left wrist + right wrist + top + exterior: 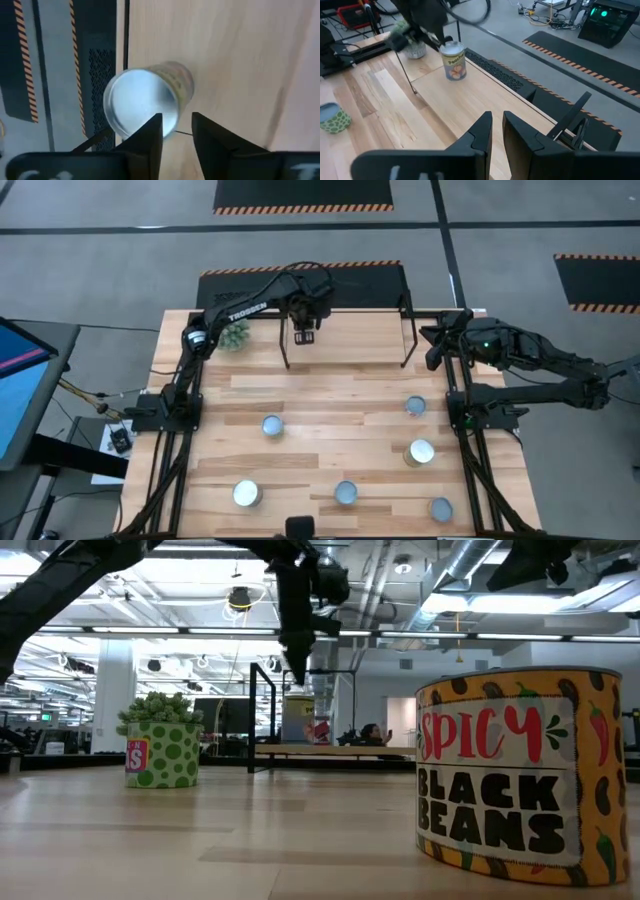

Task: Pick and place cans onto a shelf
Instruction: Put the canned tomatoes on the shelf

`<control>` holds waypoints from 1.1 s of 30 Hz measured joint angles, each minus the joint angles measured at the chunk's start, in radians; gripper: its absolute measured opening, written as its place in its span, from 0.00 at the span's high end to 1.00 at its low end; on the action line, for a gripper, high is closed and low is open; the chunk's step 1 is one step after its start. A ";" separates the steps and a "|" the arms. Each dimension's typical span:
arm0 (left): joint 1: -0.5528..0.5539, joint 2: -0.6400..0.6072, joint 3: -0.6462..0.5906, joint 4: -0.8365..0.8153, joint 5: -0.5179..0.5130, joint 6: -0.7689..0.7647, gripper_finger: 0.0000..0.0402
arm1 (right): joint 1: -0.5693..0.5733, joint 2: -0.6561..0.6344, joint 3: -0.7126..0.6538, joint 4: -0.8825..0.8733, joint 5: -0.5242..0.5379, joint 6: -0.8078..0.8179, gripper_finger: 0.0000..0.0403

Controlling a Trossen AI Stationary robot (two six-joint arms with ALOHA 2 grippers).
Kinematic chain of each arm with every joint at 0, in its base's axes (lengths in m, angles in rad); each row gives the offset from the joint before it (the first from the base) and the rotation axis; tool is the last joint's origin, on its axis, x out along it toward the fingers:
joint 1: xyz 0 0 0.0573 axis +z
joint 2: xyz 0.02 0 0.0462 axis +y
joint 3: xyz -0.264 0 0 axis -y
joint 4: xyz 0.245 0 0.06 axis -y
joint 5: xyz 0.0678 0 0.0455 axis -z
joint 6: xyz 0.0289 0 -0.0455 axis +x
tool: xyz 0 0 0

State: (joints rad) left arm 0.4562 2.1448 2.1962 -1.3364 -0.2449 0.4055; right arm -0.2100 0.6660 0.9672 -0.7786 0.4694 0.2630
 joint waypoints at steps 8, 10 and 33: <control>-0.113 -0.071 0.108 -0.166 0.377 -0.276 0.73 | 0.000 0.002 0.000 -0.020 0.000 0.000 0.83; -0.153 -0.093 0.090 -0.195 0.468 -0.349 0.73 | 0.000 0.001 0.000 -0.037 0.000 -0.001 0.83; -0.723 -0.117 0.014 -0.233 0.303 -1.019 0.73 | 0.016 0.001 -0.091 -0.276 -0.294 0.162 0.83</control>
State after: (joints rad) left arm -0.2669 2.0277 2.2099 -1.5698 0.0578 -0.6133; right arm -0.1936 0.6670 0.8766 -1.0543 0.1753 0.4246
